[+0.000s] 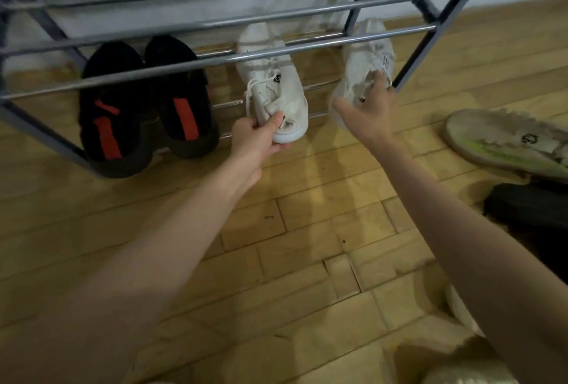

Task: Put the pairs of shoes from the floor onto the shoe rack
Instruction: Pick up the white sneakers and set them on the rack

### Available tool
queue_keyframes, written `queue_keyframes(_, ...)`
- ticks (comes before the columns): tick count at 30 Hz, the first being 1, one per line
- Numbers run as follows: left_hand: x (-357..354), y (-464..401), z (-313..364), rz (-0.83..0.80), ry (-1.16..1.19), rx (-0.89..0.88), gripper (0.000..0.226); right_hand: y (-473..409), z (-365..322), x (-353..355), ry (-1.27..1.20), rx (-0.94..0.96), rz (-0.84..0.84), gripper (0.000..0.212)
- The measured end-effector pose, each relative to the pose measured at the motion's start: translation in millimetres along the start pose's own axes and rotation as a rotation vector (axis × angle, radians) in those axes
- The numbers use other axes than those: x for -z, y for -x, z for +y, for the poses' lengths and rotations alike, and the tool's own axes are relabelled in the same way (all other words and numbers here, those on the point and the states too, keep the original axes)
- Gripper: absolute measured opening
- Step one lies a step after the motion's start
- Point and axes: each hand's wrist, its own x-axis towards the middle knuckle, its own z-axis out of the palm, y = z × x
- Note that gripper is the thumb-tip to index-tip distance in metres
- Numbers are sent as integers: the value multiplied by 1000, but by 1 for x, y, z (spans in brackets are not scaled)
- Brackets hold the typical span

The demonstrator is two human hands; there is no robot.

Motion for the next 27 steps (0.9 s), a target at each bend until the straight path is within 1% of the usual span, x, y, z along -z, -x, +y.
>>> queue_keyframes(2,-9,-11,2,17,29,19,40,-15,2,-5,35,-10,-7,78)
queue_keyframes(5,-17,-21,3,25,29,31,40,-25,9,-11,24,-9,-37,82)
queue_keyframes(8,-19,-22,-1,26,36,55,40,-21,20,-17,99,26,-53,81)
queue_keyframes(11,-19,-17,-3,34,74,73,42,-10,25,-20,69,34,-52,85)
queue_keyframes(13,-20,-11,-3,58,71,94,45,2,27,-18,40,54,-36,82)
queue_keyframes(16,-19,6,-5,96,-49,116,37,34,33,-9,17,92,-38,76)
queue_keyframes(19,-18,29,-9,67,-191,120,12,73,45,7,25,86,-55,73)
queue_keyframes(20,-19,37,-12,40,-248,105,12,85,51,14,28,60,-57,72)
queue_keyframes(22,-24,50,-22,-22,-365,60,22,108,62,30,12,5,-45,70)
queue_keyframes(23,-27,56,-28,-53,-426,32,22,119,67,39,-2,-20,-30,69)
queue_keyframes(25,-34,68,-41,-130,-558,-23,14,140,77,56,-26,-71,6,65)
queue_keyframes(27,-44,78,-51,-210,-638,-38,16,162,86,75,-44,-120,62,61)
